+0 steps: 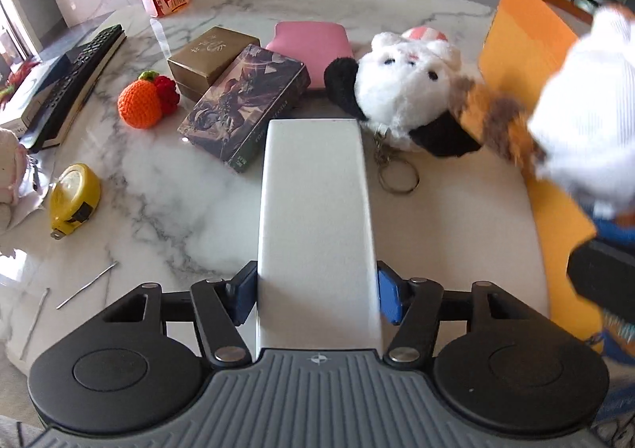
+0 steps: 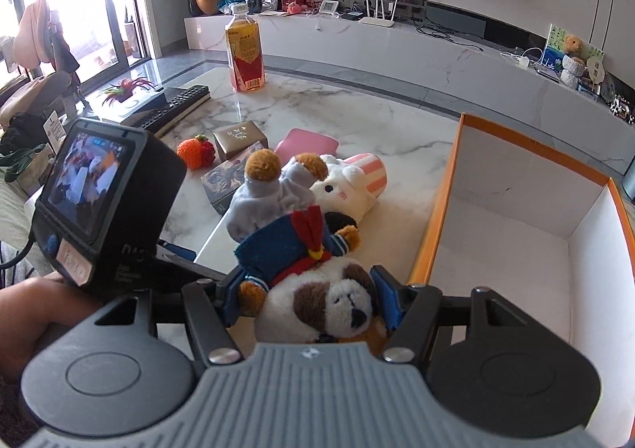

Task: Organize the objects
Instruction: 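Lift the dog plush with right gripper while left grasps the white rectangular box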

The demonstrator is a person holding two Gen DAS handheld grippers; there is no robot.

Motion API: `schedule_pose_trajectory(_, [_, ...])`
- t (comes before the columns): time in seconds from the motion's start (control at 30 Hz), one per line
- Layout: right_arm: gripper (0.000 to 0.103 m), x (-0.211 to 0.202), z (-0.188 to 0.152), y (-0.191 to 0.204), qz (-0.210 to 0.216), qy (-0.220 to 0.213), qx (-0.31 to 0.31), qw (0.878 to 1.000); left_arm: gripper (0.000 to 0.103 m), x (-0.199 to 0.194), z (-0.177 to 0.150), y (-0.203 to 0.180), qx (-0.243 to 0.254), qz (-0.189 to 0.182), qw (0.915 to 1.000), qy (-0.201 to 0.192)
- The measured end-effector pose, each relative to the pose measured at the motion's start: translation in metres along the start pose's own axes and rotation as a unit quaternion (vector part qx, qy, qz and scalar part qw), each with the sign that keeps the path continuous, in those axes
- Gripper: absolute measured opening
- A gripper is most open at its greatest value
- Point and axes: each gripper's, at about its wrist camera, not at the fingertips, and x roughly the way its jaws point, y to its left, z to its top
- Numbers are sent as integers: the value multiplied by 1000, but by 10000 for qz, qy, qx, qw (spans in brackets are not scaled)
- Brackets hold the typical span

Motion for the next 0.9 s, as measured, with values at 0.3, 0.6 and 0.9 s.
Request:
schedule_pose_trajectory(0.3, [66,-4,0,-1,-11,-55,63,10000,89,-12,-22,12,113,193,9992,321])
schedule_pose_trajectory(0.6, [66,0,-4,-2,15,17,66,10000,92,-8,-1,3,255,453,9981,-326])
schedule_pose_trajectory(0.9, [65,-5,-4,-4,-154,-128,-17,9998,87,2,-3,16,-231,114,9997,20])
